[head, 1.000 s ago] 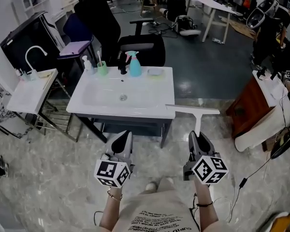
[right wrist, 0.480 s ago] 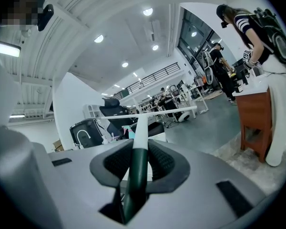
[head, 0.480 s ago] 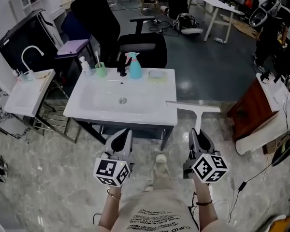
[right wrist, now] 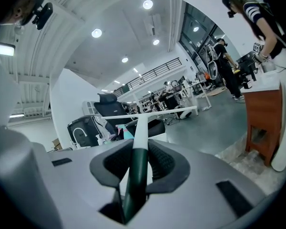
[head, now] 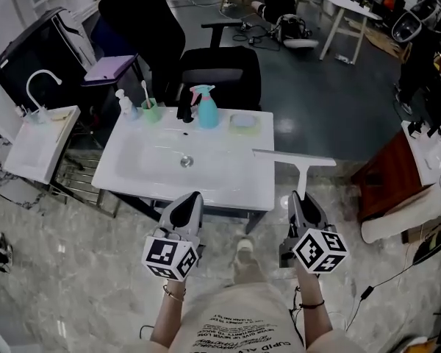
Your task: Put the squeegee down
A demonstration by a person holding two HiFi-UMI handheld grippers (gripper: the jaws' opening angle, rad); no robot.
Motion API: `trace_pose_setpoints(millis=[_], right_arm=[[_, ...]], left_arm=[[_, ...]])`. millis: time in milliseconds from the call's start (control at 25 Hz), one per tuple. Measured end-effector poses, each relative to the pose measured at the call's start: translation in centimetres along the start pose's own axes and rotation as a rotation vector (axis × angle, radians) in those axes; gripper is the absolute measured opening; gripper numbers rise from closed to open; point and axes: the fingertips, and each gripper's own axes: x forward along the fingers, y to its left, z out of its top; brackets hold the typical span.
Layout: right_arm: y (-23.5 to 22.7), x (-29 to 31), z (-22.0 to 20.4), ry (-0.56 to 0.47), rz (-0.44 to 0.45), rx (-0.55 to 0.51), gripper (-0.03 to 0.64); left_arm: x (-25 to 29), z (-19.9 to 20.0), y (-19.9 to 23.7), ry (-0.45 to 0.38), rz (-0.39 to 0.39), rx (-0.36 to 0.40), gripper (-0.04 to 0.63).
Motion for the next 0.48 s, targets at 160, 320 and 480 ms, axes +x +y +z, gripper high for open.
trace_pose_setpoints(millis=[160,320,480], right_arm=[[-1.0,3.0,0.8,0.024,0.004,-0.001,0.094],[-2.2,5.7,1.3,0.048,0.007,0.004,0.094],[-2.9,8.6,1.7,0.072,0.023,0.003,0.094]], left_arm=[[2.9,0.1,0.7,0.012,0.013,-0.006,0.022],[5.6,0.1,1.2,0.026,0.025,-0.014,0.023],[8.1,-0.1,1.9,0.036,0.036,-0.025,0.022]])
